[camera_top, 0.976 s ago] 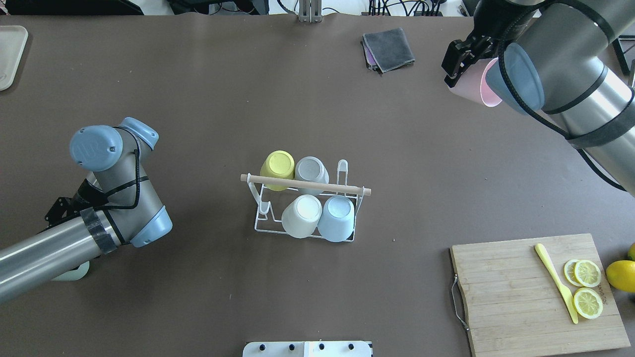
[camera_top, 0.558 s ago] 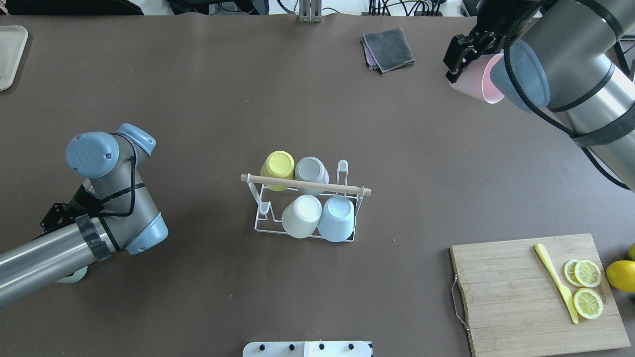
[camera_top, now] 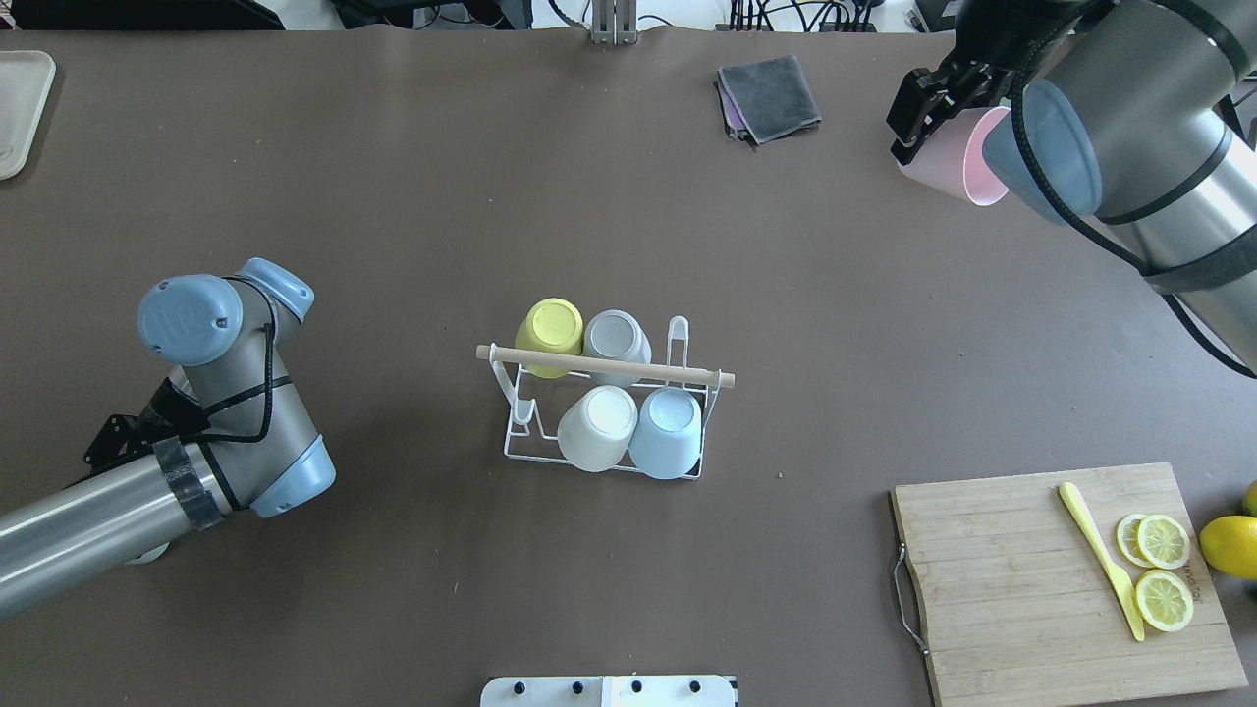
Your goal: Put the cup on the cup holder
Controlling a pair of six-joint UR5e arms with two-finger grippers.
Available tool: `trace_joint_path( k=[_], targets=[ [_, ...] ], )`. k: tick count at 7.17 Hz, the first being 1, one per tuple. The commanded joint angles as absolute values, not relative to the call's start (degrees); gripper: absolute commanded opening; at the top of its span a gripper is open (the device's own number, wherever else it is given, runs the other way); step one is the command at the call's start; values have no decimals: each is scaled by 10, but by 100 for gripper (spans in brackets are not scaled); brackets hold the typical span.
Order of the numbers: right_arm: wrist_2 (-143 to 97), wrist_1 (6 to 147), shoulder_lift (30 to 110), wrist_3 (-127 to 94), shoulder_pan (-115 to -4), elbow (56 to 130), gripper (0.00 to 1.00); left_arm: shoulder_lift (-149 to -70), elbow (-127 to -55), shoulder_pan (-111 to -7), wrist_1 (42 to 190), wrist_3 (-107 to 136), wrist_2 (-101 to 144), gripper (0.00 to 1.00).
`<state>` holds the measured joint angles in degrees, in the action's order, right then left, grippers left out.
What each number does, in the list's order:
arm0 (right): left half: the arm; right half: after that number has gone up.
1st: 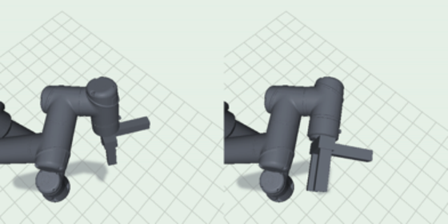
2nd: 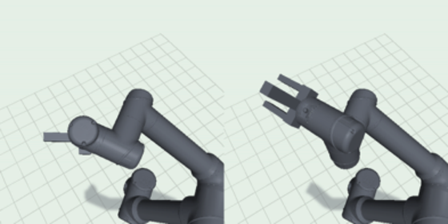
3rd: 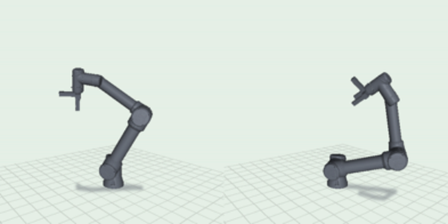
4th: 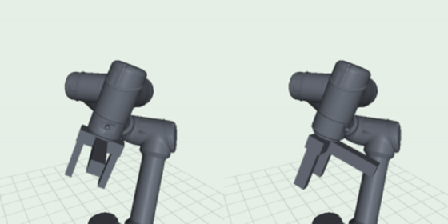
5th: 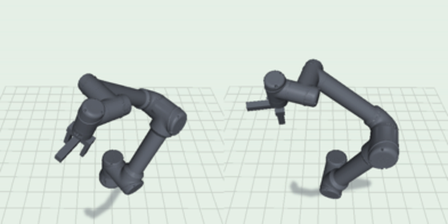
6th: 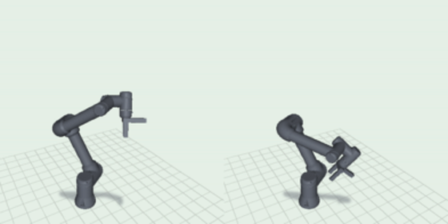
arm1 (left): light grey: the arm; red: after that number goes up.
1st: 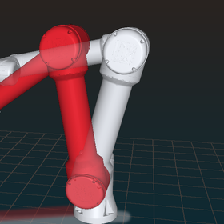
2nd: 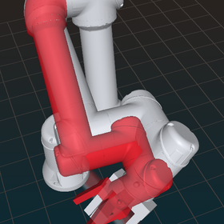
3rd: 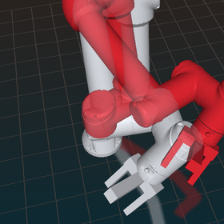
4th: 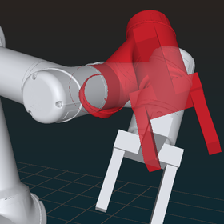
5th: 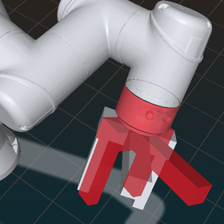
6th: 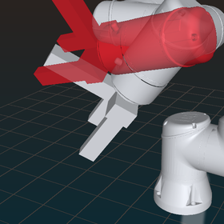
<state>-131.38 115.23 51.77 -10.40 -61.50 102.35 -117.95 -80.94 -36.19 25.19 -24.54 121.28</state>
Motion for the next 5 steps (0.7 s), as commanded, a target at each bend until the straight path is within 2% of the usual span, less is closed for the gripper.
trace_joint_path(
  k=[1, 3, 5],
  targets=[
    [-1315, 1152, 519, -103, -619, 1024, 0, -1179, -809, -359, 242, -246, 1213, 74],
    [-1323, 1152, 519, -101, -626, 1025, 0, -1176, -826, -358, 234, -246, 1213, 66],
    [-1322, 1143, 521, -101, -626, 1032, 0, -1172, -841, -373, 235, -238, 1207, 65]
  ],
)
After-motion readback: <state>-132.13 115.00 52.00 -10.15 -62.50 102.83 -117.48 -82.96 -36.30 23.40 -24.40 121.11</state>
